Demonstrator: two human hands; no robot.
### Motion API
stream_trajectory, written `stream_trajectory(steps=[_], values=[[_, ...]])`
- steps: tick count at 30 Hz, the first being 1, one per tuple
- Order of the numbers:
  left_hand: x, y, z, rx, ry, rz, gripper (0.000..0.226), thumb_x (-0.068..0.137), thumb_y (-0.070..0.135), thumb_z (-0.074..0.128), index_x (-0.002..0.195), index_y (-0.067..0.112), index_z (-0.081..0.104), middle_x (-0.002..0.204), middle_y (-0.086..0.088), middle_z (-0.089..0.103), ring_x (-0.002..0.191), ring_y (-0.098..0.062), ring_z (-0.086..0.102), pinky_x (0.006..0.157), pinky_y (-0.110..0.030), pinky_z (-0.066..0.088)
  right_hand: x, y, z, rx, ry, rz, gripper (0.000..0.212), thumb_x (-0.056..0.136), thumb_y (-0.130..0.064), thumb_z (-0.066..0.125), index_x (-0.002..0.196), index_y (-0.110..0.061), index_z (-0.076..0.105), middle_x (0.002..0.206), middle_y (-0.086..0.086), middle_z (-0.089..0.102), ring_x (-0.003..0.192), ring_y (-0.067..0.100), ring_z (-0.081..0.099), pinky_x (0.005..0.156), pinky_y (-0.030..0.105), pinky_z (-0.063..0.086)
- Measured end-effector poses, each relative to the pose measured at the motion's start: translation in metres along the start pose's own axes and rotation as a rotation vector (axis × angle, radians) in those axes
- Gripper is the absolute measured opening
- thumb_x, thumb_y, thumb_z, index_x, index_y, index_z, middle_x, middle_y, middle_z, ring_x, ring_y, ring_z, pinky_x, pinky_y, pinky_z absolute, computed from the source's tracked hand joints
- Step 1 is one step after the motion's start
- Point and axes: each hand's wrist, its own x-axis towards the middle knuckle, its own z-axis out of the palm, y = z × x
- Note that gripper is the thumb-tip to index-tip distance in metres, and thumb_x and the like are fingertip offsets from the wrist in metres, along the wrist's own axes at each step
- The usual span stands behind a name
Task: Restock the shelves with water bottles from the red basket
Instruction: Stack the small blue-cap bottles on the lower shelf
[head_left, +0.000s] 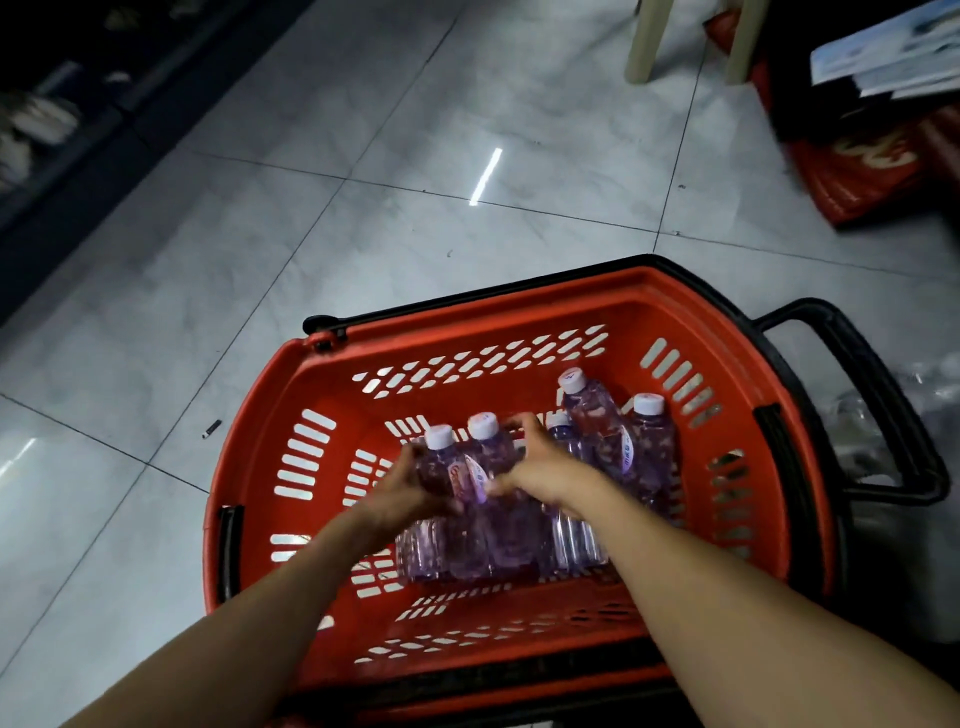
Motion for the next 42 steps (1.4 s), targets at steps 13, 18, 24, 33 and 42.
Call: stream_trajectory(steps=[13,18,24,33,42], values=[[-0.109,0.18,0.085,-0.332,-0.386,0.571,0.056,0.073,0.003,0.068,0.127,0.016,0.062,0.116,-0.022,0.06,0.105,-0.032,0.058,0.103,-0.048,0.043,-0.193,-0.11,-0.08,0.494,0.218,-0.674,0.055,0.08,-0.057,0.067,0.128,-0.037,0.049,0.131,-0.01,0.059,0.119,0.006,0.057,0.111,0.04,0.038],[-0.174,0.232,0.219,-0.322,-0.68,0.793,0.026,0.079,0.001,0.056,0.103,0.008,0.061,0.084,-0.007,0.066,0.078,-0.015,0.062,0.077,-0.026,0.053,-0.348,-0.082,-0.133,0.389,0.553,-0.921,0.086,0.063,-0.02,0.08,0.137,-0.023,0.036,0.117,-0.002,0.067,0.109,0.014,0.066,0.089,0.033,0.053],[-0.265,0.242,0.4,-0.273,-0.971,0.888,0.043,0.082,0.005,0.049,0.123,-0.008,0.047,0.102,-0.018,0.067,0.094,-0.03,0.063,0.097,-0.045,0.049,-0.529,0.002,-0.146,0.395,1.155,-1.096,0.061,0.071,-0.006,0.076,0.122,-0.015,0.044,0.116,0.006,0.066,0.102,0.013,0.068,0.085,0.03,0.054],[-0.332,0.155,0.595,-0.146,-1.371,0.812,0.014,0.088,-0.003,0.042,0.095,0.006,0.051,0.066,0.004,0.067,0.058,-0.005,0.062,0.059,-0.017,0.051,-0.641,0.158,-0.093,0.387,1.715,-0.985,0.066,0.084,0.001,0.07,0.143,-0.019,0.045,0.128,-0.006,0.066,0.117,0.011,0.063,0.096,0.029,0.052],[-0.314,0.116,0.67,-0.187,-1.366,0.67,0.039,0.083,0.0,0.056,0.122,-0.006,0.054,0.097,-0.011,0.072,0.088,-0.02,0.068,0.081,-0.033,0.055,-0.641,0.203,-0.096,0.429,1.973,-0.808,0.074,0.082,-0.015,0.075,0.144,-0.036,0.04,0.122,-0.03,0.06,0.109,-0.013,0.058,0.079,-0.001,0.044]])
